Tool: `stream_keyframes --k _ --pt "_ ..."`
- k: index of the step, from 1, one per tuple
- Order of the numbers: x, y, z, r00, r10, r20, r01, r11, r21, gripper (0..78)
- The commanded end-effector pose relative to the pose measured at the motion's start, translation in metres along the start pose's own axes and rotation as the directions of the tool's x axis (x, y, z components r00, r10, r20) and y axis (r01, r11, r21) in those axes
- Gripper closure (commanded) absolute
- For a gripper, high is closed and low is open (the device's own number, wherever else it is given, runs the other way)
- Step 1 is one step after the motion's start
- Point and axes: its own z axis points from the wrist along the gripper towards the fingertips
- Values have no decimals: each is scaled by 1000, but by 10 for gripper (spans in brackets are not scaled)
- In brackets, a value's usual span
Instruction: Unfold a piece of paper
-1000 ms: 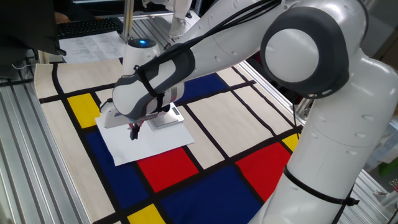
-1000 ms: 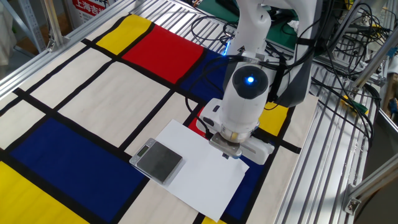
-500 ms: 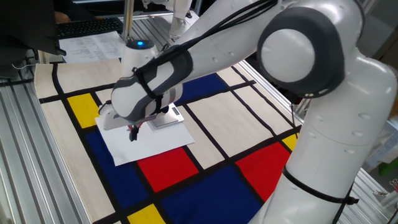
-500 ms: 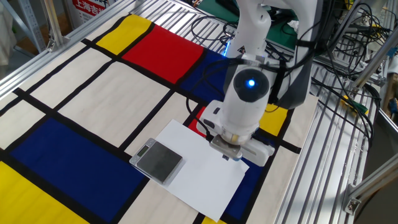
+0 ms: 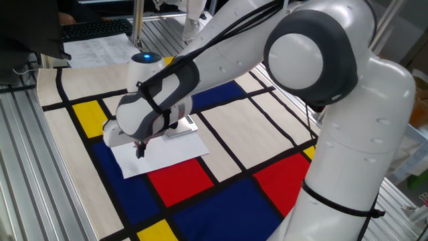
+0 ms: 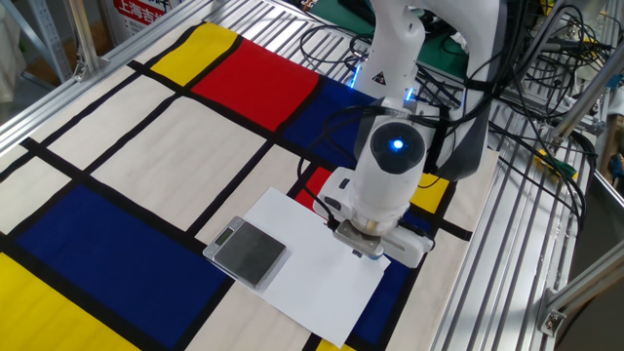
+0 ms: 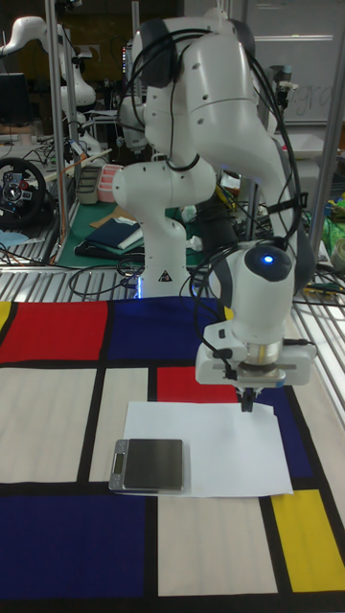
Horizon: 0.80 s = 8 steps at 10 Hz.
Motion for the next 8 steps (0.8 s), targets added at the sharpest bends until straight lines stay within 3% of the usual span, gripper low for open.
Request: stream_keyframes --k 1,8 --pt "5 4 10 1000 4 6 -4 1000 -3 764" --pt "0 10 32 1000 4 19 -4 1000 2 764"
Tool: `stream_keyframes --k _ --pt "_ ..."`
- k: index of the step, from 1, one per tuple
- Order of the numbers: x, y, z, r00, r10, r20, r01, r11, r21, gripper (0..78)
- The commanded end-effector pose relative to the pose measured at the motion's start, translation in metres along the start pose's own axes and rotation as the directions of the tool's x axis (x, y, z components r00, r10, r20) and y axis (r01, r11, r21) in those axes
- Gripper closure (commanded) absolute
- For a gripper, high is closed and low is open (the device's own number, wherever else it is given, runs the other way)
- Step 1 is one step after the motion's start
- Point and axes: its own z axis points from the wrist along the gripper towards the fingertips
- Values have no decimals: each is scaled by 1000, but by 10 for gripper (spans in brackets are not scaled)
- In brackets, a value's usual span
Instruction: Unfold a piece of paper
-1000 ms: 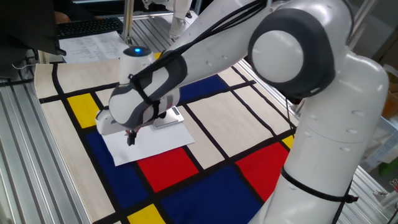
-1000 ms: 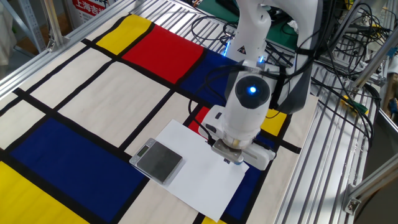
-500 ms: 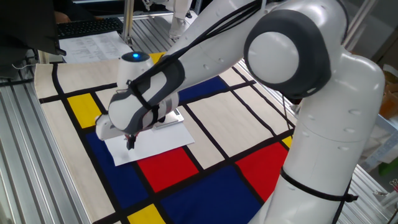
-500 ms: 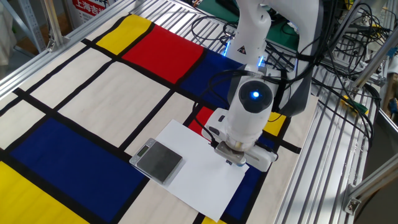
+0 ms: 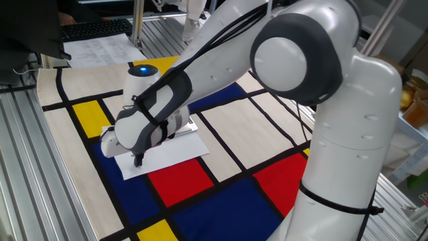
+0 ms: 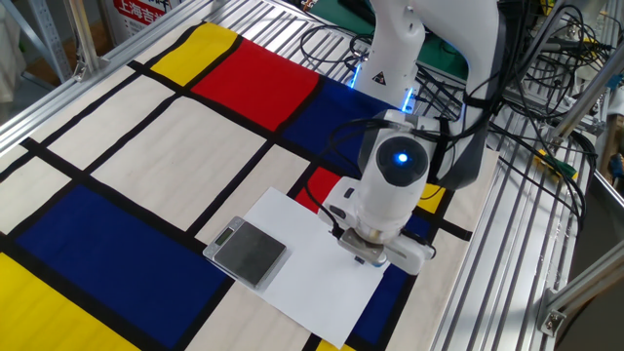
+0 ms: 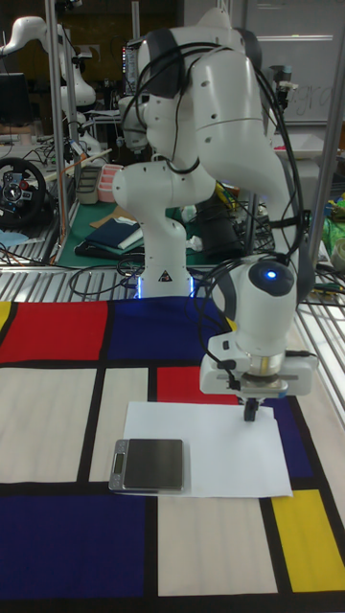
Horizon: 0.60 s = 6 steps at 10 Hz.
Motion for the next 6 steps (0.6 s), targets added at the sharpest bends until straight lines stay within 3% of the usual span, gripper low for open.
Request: stream_keyframes --k 1,6 --pt "-3 1 4 1000 0 12 0 1000 0 764" --pt "-5 1 8 1000 -1 16 1 1000 -1 764"
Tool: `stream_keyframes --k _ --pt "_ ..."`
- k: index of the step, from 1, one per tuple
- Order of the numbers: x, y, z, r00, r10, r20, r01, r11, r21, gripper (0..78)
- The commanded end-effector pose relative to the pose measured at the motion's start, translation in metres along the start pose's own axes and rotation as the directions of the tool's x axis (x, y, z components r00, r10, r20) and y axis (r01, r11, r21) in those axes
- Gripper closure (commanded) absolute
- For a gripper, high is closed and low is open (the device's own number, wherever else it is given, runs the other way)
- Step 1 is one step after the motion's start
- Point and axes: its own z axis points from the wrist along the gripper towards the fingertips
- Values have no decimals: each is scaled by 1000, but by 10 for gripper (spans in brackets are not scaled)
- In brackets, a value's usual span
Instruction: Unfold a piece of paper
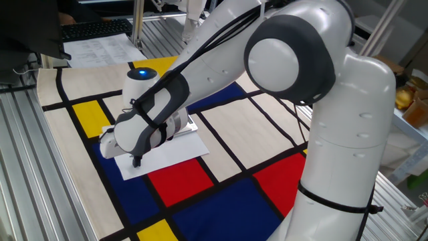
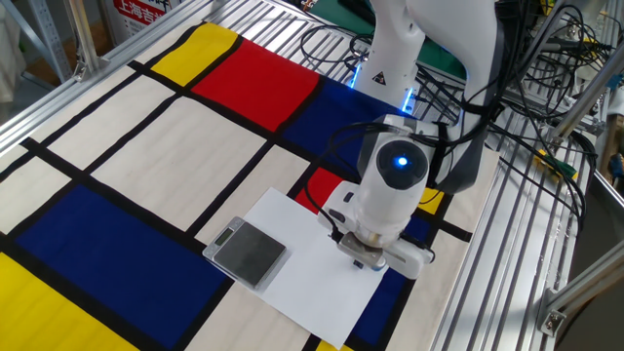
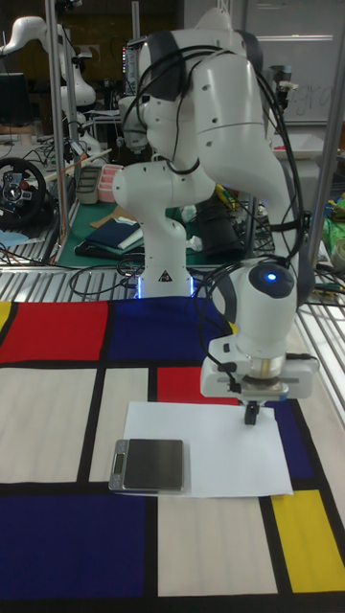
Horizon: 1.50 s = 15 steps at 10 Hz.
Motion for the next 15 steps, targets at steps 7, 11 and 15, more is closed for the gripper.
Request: stream_keyframes --k 7,11,15 --pt "9 -8 -20 1000 17 -21 -17 1000 -1 764" --pt "15 -2 -28 998 27 -48 -27 1000 -6 764" --pt "20 7 -29 998 37 -56 -37 999 -10 764"
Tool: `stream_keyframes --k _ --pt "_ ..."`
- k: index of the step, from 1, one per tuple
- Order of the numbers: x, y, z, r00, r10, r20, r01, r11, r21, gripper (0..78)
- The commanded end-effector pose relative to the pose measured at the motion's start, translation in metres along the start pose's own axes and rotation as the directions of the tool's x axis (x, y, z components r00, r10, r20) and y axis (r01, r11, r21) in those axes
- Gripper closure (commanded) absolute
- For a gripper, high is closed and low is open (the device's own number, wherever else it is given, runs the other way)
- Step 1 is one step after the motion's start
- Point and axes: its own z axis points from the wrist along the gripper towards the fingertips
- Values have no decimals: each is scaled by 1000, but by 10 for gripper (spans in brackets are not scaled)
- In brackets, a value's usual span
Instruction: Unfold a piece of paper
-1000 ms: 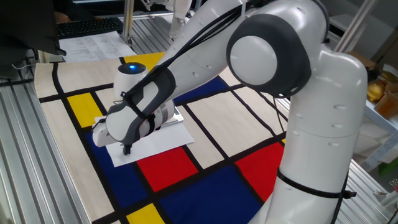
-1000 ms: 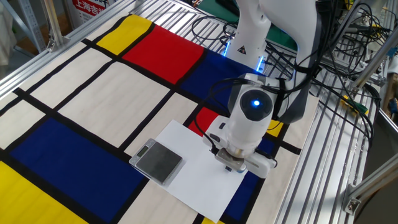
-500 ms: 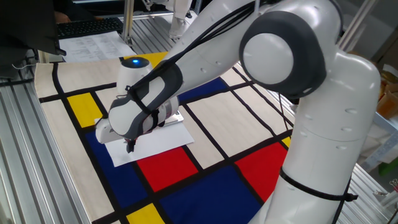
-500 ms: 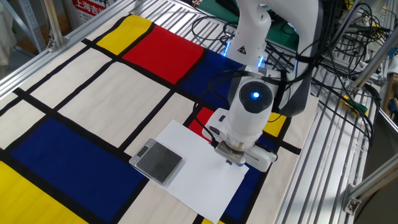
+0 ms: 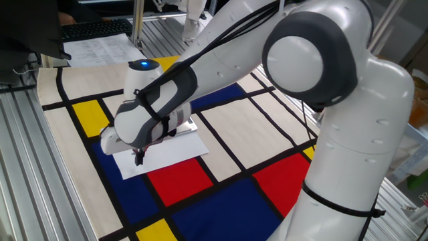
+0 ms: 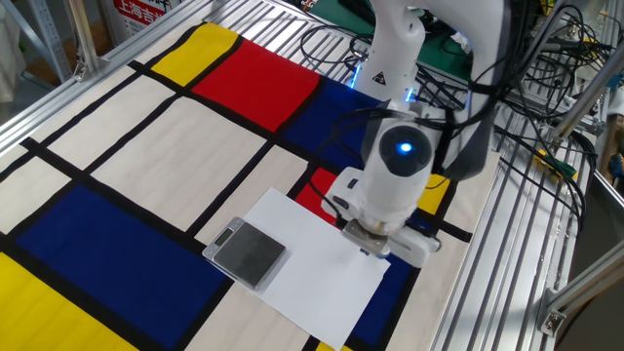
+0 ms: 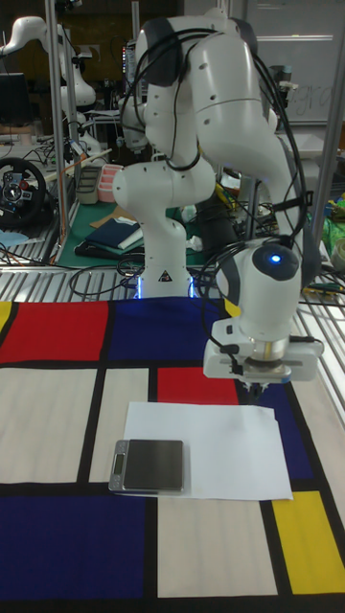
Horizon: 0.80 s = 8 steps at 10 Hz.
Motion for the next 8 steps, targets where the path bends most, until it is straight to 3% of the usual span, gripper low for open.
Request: stream_keyframes --k 1,8 --pt "-1 4 3 1000 2 -2 -2 1000 -4 764" --pt "-9 5 20 1000 -4 5 4 1000 3 764"
